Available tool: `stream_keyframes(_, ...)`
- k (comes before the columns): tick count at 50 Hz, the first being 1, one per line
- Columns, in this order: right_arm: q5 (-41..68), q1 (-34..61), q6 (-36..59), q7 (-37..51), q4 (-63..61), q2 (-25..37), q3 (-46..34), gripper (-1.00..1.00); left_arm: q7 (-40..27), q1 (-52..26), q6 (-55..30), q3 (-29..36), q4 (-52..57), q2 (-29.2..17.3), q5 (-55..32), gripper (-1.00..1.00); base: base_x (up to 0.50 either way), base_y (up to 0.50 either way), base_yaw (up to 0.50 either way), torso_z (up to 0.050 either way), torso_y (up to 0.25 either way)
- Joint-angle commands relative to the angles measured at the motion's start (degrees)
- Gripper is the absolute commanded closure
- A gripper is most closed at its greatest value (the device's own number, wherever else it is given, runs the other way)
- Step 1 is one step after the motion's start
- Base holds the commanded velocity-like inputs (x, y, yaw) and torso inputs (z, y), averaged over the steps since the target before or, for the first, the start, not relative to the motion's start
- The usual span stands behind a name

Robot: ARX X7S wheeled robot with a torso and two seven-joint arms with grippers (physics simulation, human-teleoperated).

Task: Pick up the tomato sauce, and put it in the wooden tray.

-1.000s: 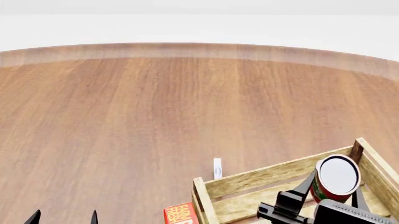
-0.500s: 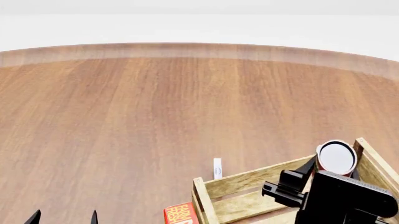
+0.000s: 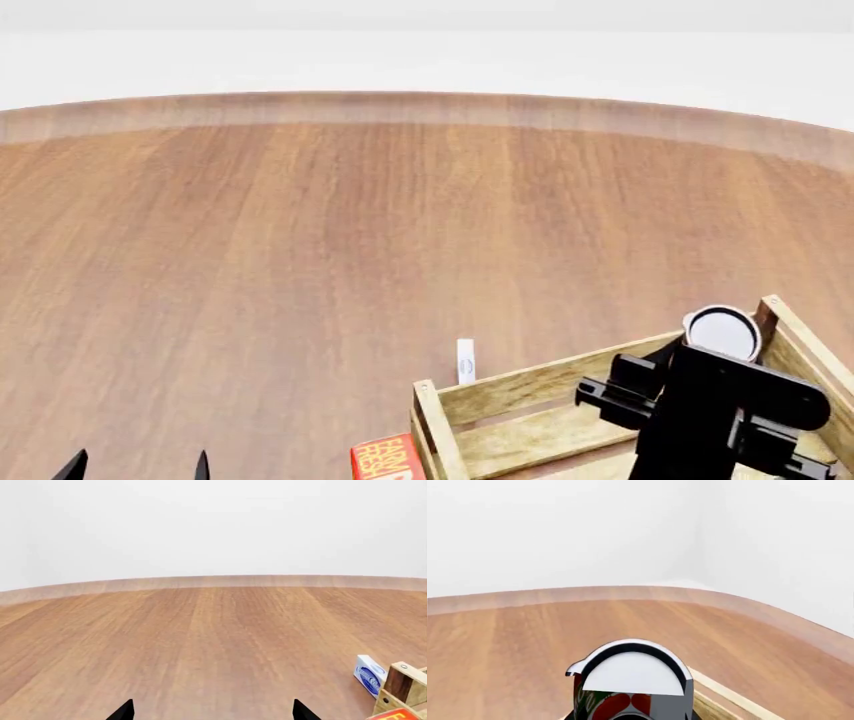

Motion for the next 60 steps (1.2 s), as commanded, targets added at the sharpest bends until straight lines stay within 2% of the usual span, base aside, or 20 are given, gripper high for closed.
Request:
stream_keyframes(1,-2.05,4.32,-4.04,-2.85,11.42,-2.01,0.17,1.0,-0.28,0.0,-0.49,0.18,0.63,-0.22,-0.14,-1.0,0.0,0.0,0.0,0.0,0.0)
stream_keyframes(60,-1.79,13.26,-16.14,-11.75,42.91,-7.17,-0.07,1.0,-0.56,-0.26,0.71,0.85,-0.52,-0.46,-0.46,-1.0,0.0,0.0,0.0,0.0,0.0)
